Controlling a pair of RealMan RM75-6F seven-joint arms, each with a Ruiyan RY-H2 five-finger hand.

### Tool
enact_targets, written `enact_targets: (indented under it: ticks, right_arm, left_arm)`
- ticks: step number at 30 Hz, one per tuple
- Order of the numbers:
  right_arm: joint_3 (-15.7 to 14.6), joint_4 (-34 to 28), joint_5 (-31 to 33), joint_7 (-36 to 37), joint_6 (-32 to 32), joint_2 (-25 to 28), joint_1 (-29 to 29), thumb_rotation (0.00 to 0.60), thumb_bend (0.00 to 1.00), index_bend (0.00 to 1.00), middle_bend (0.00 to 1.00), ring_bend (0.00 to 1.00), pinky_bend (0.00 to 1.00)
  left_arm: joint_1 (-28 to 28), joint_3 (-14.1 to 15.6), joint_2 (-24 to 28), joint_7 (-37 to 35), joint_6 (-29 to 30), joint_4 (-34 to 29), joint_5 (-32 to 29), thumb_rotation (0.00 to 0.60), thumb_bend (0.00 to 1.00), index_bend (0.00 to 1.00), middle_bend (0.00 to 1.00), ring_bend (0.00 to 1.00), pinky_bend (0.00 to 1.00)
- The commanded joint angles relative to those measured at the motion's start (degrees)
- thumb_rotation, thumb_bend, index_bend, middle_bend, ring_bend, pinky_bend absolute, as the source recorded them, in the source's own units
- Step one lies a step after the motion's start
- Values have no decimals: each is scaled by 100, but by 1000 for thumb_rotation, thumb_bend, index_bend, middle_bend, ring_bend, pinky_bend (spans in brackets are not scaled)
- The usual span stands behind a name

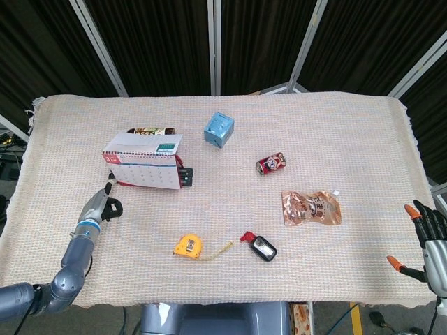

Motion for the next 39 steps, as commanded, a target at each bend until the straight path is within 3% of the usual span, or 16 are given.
enact_targets:
  ticks: [1, 8, 18, 23, 28, 32, 36, 39]
  right_arm:
    - [3, 6, 23, 18, -10, -1, -2, 600, 53, 0, 0, 0, 0]
    - [10, 14, 24, 25, 6, 1, -9, 600, 54, 0, 0, 0, 0]
    - [9, 11, 29, 12, 16, 2, -20, 600, 53, 0, 0, 0, 0]
    - [12, 0, 28, 29, 54, 20, -42, 600, 53, 0, 0, 0, 0]
    - [21, -11, 23, 68, 91, 45, -58, 600, 53, 0, 0, 0, 0]
    - [42, -16, 45, 137, 121, 74, -73, 600, 54, 0, 0, 0, 0]
    - [44, -24, 32, 143, 140, 82, -79, 600, 54, 0, 0, 0, 0]
    - [37, -44, 9, 136, 135, 88, -75, 600, 53, 0, 0, 0, 0]
  left_arm:
    - [-74, -15, -98, 36, 18, 95, -81, 600, 740, 0, 691, 773, 649]
    - [-263, -119, -258, 136, 85, 177, -156, 600, 739, 0, 691, 773, 649]
    - [-330, -166, -212, 165, 329, -423, 295, 600, 739, 0, 691, 773, 649]
    - [-299, -107, -148, 215, 667, -976, 911, 600, 739, 0, 691, 773, 649]
    - [-94, 128, -133, 342, 1539, -1378, 2340, 600, 739, 0, 670, 763, 638]
    - [55, 651, -484, 958, 2714, -788, 4117, 600, 731, 0, 527, 646, 543]
    - [97, 793, -639, 1246, 3125, -267, 4899, 600, 709, 0, 358, 493, 494]
    - [67, 757, -558, 1453, 3023, -53, 5039, 600, 669, 0, 261, 408, 465]
